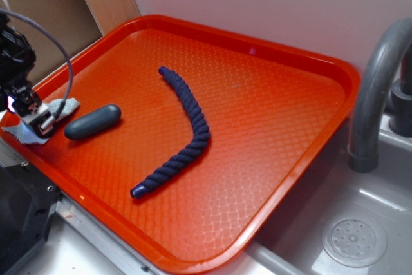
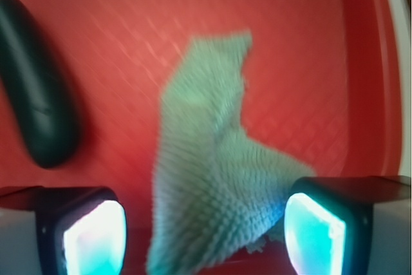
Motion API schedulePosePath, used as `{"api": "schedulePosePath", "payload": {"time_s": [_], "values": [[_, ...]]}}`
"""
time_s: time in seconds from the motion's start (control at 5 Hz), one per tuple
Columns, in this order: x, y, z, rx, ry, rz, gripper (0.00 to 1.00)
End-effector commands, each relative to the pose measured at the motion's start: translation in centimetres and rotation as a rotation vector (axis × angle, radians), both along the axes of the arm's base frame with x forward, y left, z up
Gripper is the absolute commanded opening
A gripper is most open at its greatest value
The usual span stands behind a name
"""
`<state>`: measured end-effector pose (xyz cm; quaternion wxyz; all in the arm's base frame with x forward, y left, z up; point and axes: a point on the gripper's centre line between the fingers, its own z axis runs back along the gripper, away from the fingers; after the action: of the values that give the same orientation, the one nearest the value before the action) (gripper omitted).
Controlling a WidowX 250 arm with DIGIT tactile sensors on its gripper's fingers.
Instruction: Grab the blue cloth.
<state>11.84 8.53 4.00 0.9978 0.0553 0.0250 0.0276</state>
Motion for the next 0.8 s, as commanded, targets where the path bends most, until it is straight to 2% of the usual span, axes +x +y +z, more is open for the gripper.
{"api": "schedulePosePath", "payload": {"time_s": [0.0, 0.6], "values": [[0.86, -0.29, -0.41, 0.037, 0.007, -0.044, 0.00], [1.18, -0.40, -0.05, 0.040, -0.016, -0.042, 0.00]]}}
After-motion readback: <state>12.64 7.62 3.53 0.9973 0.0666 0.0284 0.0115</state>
